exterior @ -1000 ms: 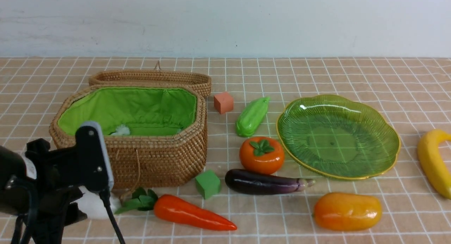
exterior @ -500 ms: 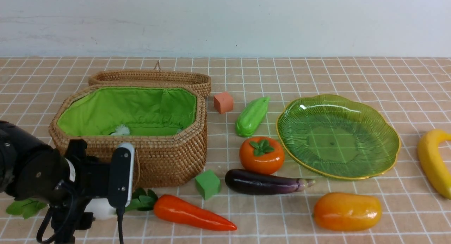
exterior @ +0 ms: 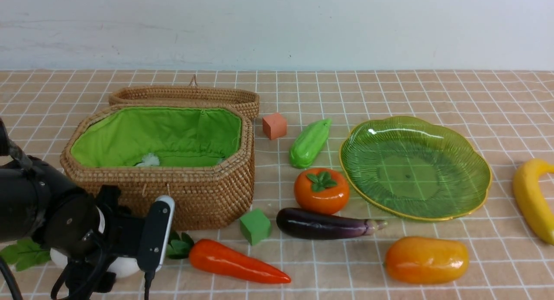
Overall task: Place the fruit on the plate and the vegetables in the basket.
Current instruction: Take a daikon with your left arm and place it on the basket on the left.
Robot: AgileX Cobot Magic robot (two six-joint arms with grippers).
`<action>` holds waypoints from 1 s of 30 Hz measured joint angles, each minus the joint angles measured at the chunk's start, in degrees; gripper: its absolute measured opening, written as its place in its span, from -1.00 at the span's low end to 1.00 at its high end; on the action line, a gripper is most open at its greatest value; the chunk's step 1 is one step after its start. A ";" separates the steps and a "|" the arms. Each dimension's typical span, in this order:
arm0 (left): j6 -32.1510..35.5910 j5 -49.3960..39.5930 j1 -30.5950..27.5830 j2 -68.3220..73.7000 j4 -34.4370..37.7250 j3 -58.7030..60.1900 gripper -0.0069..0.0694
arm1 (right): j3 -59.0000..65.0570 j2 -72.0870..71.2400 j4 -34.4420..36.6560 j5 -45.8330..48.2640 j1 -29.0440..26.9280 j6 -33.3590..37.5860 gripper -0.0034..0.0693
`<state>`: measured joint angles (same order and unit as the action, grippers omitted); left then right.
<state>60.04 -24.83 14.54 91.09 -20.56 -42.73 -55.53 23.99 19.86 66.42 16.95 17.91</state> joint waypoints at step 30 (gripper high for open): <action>-12.58 -11.42 12.59 -18.71 -7.05 -16.08 0.42 | 0.00 0.05 0.62 -7.98 0.04 0.00 -0.70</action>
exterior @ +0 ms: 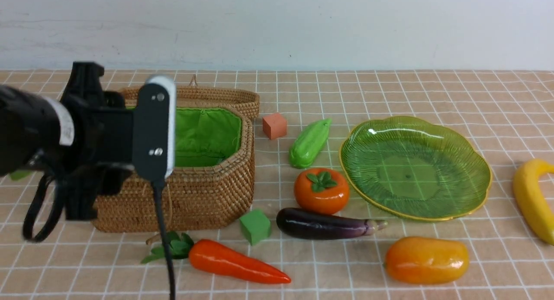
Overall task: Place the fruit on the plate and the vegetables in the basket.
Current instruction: Take a daikon with your left arm and place it on the basket on the left.
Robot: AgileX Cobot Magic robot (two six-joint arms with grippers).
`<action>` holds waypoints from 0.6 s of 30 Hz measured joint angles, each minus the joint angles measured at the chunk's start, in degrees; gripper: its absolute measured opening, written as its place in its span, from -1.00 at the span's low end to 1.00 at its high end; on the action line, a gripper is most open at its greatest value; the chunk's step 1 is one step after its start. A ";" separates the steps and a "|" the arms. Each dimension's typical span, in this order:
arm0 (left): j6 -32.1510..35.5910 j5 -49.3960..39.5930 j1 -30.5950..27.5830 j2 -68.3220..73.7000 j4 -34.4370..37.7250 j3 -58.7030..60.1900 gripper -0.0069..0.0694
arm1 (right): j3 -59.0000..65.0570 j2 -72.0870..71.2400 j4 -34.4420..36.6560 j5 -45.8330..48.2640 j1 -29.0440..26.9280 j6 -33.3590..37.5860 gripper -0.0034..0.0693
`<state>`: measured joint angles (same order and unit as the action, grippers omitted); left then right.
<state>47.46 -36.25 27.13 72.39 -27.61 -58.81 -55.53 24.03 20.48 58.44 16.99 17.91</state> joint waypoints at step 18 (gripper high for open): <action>-34.83 5.71 0.03 23.53 -17.47 -13.76 0.77 | 0.00 0.02 3.54 -1.30 0.00 0.00 -0.67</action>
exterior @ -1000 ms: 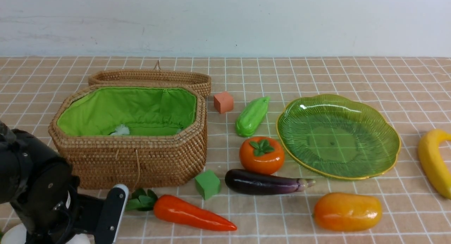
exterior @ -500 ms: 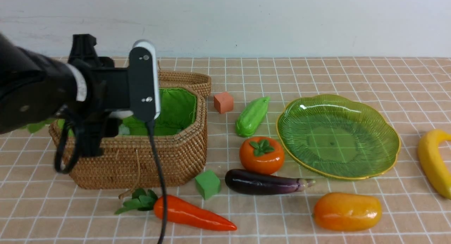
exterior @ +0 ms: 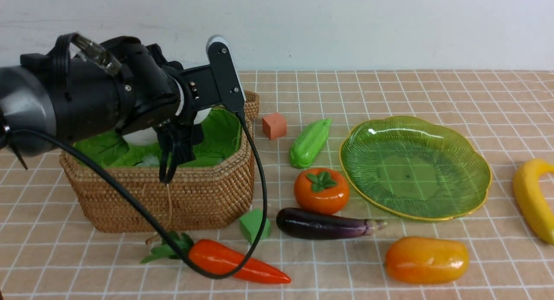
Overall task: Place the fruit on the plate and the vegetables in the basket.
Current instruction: Take a daikon with your left arm and place it on the basket on the left, then use the left arm to grab a carrot and put it into the left basket
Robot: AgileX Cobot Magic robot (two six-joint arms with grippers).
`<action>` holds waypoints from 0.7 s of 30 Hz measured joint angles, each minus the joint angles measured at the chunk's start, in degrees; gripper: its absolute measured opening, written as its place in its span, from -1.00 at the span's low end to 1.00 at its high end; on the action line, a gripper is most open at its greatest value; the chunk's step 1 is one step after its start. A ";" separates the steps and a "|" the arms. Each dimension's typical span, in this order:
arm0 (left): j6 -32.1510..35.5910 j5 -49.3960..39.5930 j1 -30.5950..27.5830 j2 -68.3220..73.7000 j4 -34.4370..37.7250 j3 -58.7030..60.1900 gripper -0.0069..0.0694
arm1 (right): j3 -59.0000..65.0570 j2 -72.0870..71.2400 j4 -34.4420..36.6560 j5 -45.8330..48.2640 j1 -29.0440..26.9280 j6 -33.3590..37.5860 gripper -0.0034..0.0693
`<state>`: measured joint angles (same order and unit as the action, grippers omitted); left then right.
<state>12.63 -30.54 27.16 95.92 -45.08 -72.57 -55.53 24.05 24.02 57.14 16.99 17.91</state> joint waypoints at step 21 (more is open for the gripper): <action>34.46 -22.53 18.90 -4.04 51.09 1.06 -0.08 | 0.00 0.00 -1.57 15.33 0.00 0.00 -0.65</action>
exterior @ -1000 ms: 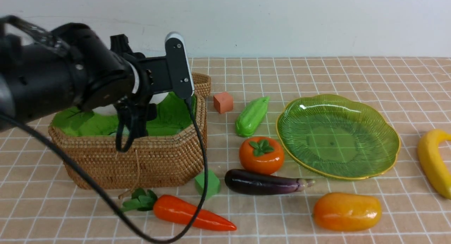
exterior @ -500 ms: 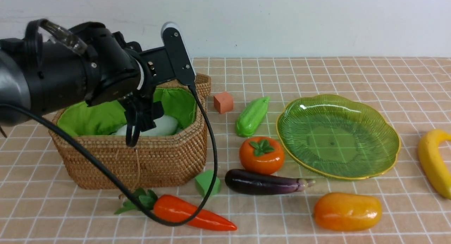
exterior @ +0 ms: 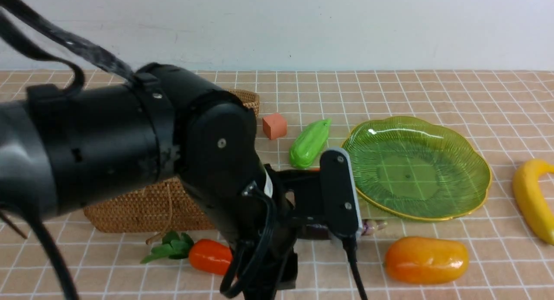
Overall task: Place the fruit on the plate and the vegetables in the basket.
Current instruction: Use the left arm to grab a carrot and put it into the left basket
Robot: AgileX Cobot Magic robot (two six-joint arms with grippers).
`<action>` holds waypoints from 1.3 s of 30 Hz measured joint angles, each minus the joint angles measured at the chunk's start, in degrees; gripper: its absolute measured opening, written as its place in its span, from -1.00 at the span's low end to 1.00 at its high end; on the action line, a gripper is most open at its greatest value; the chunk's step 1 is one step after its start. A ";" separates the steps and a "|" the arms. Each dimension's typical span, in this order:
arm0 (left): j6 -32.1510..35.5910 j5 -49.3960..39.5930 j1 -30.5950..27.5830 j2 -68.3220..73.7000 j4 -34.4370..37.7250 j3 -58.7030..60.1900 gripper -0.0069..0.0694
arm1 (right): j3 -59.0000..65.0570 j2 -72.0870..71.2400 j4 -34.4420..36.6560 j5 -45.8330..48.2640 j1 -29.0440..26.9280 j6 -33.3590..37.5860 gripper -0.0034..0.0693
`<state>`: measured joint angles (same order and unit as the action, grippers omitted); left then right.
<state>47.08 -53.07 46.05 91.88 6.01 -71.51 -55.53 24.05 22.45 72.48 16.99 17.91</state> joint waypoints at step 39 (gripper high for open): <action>-10.42 -1.36 0.91 2.21 -38.05 -12.96 -0.28 | -0.11 0.00 2.44 -6.41 0.00 1.26 -0.61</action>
<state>36.66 -54.42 46.96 94.09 -32.04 -84.48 -55.64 24.05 24.89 66.07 16.99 19.17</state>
